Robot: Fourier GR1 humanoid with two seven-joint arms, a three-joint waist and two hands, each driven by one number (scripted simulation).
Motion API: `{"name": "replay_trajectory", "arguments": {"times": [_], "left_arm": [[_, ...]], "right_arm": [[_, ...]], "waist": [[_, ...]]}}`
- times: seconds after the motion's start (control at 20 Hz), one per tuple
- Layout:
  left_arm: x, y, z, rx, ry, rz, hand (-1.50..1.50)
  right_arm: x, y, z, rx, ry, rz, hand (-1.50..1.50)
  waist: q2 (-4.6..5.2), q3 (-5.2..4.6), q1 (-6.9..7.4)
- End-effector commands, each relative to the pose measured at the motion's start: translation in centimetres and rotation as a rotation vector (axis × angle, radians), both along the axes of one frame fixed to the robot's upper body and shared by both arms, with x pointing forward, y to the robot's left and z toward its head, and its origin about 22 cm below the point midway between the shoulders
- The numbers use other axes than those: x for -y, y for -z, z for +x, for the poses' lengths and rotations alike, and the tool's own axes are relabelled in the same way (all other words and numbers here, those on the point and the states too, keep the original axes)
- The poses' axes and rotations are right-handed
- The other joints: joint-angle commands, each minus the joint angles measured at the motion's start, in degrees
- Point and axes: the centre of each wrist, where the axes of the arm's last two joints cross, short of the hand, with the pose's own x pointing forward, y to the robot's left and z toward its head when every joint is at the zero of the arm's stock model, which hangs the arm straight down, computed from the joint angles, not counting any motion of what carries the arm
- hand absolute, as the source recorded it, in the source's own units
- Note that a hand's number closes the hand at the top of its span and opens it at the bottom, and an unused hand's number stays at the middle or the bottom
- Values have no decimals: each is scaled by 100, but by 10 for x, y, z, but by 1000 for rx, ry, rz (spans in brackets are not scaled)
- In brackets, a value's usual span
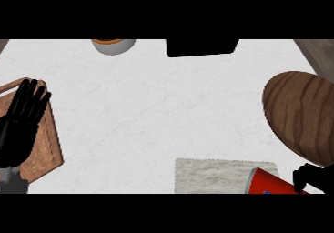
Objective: Pick the can from the placemat and place it in the bowl
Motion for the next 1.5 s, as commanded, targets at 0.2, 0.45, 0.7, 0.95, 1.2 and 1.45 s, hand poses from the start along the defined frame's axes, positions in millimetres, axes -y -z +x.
{"name": "replay_trajectory", "arguments": {"times": [0.2,0.45,0.7,0.95,1.2,1.45], "left_arm": [[-9,-1,-10,22,4,19,0],[11,-1,3,3,31,-6,0],[27,3,0,27,56,10,0],[12,3,7,44,80,0,0],[17,-11,4,34,115,12,0],[28,-3,14,52,144,12,0]], "right_arm": [[36,-45,19,231,196,74,150],[71,-60,33,253,308,151,150],[103,-78,43,278,409,238,150],[152,-59,54,285,459,305,150],[171,-71,86,266,456,360,150],[185,-50,123,227,488,285,150]], "waist": [[-7,-7,-39],[42,-5,118],[75,-7,319],[132,-1,550],[139,-1,669],[177,1,798]]}}
